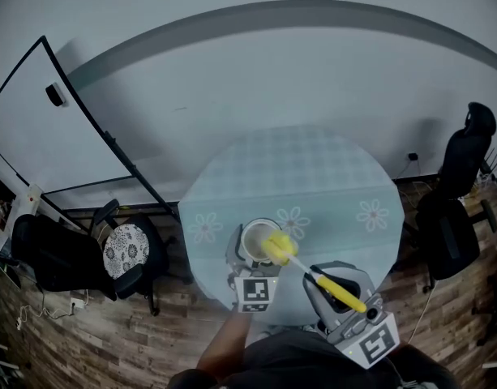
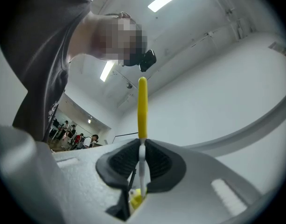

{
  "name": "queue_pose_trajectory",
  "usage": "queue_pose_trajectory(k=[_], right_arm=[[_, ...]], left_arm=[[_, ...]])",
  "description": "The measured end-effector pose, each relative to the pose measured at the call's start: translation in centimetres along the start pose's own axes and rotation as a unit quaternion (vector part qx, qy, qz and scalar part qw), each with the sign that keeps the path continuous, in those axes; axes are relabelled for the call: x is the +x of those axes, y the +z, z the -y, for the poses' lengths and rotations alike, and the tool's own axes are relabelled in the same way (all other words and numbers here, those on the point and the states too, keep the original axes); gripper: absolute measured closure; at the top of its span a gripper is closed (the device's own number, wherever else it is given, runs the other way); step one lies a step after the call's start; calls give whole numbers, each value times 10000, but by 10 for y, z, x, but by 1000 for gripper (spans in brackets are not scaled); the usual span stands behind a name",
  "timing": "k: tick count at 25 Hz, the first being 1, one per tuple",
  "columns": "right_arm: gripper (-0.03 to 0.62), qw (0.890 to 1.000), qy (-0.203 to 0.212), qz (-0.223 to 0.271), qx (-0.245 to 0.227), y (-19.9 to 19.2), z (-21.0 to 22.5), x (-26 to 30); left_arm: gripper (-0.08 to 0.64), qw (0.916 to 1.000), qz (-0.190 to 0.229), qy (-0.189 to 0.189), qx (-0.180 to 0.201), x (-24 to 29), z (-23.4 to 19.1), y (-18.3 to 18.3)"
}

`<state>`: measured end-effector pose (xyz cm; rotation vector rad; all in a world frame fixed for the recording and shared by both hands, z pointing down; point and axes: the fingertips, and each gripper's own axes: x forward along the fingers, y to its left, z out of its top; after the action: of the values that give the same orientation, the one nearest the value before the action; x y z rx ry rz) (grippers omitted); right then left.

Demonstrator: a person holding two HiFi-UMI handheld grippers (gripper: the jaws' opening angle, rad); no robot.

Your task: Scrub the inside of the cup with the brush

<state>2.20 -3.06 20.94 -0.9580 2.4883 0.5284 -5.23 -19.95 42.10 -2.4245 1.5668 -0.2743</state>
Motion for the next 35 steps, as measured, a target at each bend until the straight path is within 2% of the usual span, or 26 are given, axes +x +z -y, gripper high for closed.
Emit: queue_pose_trajectory(k=[5, 15, 20, 28, 35], right_arm=[[555, 9994, 275, -220, -58, -23, -9, 11], [555, 9979, 252, -592, -69, -54, -12, 12], [555, 9978, 303, -579, 85, -53, -15, 12], [555, 9980, 351, -503, 129, -53, -26, 25], [555, 9983, 354, -452, -85, -51, -23, 31]], left_arm=[[25, 9999, 63, -8, 86, -1, 4, 6], [25, 9994, 115, -16, 325, -10, 18, 14], [25, 9995, 6, 18, 319, -11, 16, 10], [25, 9991, 68, -25, 414, -14, 17, 19], [25, 9992, 140, -113, 356, -17, 21, 20]])
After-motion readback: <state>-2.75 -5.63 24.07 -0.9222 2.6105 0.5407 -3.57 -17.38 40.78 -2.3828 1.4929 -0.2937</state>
